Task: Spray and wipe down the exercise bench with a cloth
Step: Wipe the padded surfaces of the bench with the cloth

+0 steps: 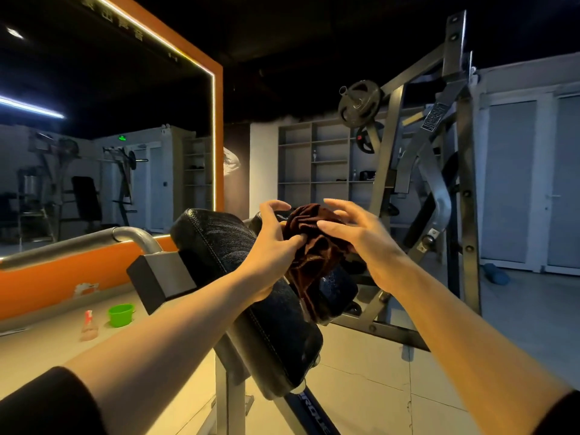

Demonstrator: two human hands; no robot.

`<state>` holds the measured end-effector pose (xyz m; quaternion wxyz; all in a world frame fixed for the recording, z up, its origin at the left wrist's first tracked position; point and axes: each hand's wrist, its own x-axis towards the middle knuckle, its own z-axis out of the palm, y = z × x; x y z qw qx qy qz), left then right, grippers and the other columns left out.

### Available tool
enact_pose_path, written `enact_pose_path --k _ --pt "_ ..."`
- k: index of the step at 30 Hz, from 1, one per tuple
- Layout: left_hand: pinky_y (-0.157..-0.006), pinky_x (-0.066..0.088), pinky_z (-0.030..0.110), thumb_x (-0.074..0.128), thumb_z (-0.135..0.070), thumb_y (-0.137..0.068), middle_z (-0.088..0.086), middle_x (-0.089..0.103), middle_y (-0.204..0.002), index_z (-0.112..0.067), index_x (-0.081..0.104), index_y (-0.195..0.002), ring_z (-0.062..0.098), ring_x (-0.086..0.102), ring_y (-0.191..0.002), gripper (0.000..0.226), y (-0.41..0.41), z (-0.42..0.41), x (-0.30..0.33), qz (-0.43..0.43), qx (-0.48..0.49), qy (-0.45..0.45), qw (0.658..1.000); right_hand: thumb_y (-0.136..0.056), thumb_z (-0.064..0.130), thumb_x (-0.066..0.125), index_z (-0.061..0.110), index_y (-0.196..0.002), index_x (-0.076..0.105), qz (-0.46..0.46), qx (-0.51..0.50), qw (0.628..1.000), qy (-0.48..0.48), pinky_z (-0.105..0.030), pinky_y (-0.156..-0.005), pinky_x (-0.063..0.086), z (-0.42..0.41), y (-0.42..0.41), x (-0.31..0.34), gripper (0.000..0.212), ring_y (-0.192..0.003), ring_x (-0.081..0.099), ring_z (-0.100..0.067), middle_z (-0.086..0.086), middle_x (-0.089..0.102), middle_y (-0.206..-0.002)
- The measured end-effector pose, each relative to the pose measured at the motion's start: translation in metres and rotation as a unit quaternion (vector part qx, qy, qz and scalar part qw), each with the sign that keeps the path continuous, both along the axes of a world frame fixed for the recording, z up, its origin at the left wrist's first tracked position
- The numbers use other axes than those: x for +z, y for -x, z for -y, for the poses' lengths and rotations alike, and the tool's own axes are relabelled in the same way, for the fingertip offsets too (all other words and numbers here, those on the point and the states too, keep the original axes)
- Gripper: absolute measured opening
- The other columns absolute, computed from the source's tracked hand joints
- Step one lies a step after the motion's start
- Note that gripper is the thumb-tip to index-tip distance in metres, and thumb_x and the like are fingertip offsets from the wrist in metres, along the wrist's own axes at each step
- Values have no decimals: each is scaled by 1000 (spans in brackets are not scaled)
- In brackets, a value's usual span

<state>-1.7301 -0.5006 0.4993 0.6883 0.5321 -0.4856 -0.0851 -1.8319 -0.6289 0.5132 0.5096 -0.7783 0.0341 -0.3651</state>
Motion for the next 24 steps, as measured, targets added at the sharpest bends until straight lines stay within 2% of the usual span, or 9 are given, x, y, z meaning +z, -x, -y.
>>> enact_pose_path --k 2,5,9,12,13,15,18,21,24 --pt "-70 59 33 52 -3 -96 11 60 -109 -20 36 -115 24 68 -91 30 -3 -2 0 15 15 9 1000 -92 22 62 34 -140 45 -22 79 996 -31 -32 -87 55 -9 -6 -4 53 -109 62 -16 2 58 -125" --pt "-76 59 33 56 -9 -96 9 56 -114 -18 49 -114 21 64 -98 22 -13 -4 -3 79 107 23 991 -92 5 61 32 -139 48 40 97 994 -37 -41 -96 53 -20 -20 -10 56 -113 61 -20 -2 59 -125" --pt "-95 52 32 64 -16 -91 3 49 -117 -21 61 -118 15 55 -107 27 -36 -23 -5 274 294 -8 916 -84 -5 66 25 -135 51 69 3 998 -7 -42 -98 52 -36 -45 -9 61 -114 58 -18 -1 60 -121" --pt "-93 52 29 66 -11 -89 6 49 -122 -13 61 -119 17 55 -109 30 -56 -49 -9 311 363 -18 878 -78 1 74 18 -125 51 54 -100 993 41 -20 -84 52 -46 -70 -10 55 -105 58 -16 0 59 -111" --pt "-93 51 27 66 -9 -89 7 50 -123 -11 61 -118 18 54 -111 30 -63 -58 -11 321 393 -21 861 -78 3 75 17 -121 52 51 -141 986 70 -8 -72 46 -50 -78 -10 50 -100 57 -13 1 59 -107" --pt "-90 47 23 66 -6 -87 9 51 -124 -8 61 -116 20 52 -111 29 -78 -76 -13 341 447 -27 826 -81 6 74 14 -118 55 68 -215 967 123 -2 -58 36 -61 -95 -10 42 -92 53 -9 -1 60 -109" --pt "-82 42 23 68 -6 -86 13 54 -120 -5 61 -114 24 52 -107 29 -97 -93 -16 379 496 -47 780 -85 14 72 13 -124 56 108 -201 953 198 -7 -78 39 -83 -120 -10 42 -103 53 -11 -6 54 -124" --pt "-77 44 21 65 -10 -88 13 55 -117 -4 58 -116 23 52 -102 29 -113 -98 -22 407 499 -64 763 -94 27 61 13 -135 55 57 -26 973 222 -29 -104 44 -97 -134 -14 44 -124 52 -18 -4 54 -138" --pt "-76 38 13 61 -13 -90 14 57 -113 -5 56 -115 21 52 -97 28 -120 -98 -30 435 497 -53 749 -93 30 63 20 -126 64 92 -59 960 260 -41 -106 41 -87 -144 -15 35 -122 45 -12 6 60 -128"
